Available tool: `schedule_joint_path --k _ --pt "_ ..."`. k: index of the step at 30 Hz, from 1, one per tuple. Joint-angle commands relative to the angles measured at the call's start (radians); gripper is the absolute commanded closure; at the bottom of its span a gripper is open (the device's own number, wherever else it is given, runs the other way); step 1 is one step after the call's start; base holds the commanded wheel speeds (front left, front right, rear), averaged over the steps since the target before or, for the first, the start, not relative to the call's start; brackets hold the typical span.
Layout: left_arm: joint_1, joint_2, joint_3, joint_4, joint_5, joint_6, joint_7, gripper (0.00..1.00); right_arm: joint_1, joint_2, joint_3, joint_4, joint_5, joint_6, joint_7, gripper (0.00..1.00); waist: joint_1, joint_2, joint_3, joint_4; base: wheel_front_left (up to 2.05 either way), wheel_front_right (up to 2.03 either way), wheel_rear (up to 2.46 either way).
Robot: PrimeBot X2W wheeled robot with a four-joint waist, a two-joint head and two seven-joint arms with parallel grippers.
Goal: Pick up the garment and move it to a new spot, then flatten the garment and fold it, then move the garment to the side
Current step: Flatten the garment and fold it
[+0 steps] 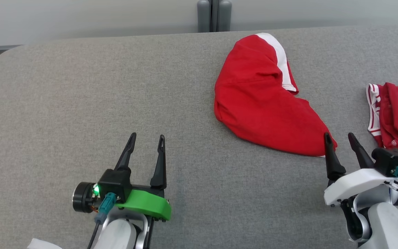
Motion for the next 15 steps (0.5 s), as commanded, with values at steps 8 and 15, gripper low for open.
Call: schedule_joint_path --k 8,15 --pt "0.002 0.003 -0.002 -0.009 0.003 -0.009 -0.003 0.00 0.033 -0.001 0.153 -0.093 -0.028 0.000 -0.105 0.00 0.0000 0.0000 -0.028 0.022 0.00 0.00 0.00" --pt "0.019 0.003 -0.021 -0.022 0.000 -0.011 -0.003 0.00 0.017 0.013 0.225 -0.044 -0.096 0.000 -0.116 0.00 0.0000 0.0000 -0.027 0.084 0.00 0.00 0.00"
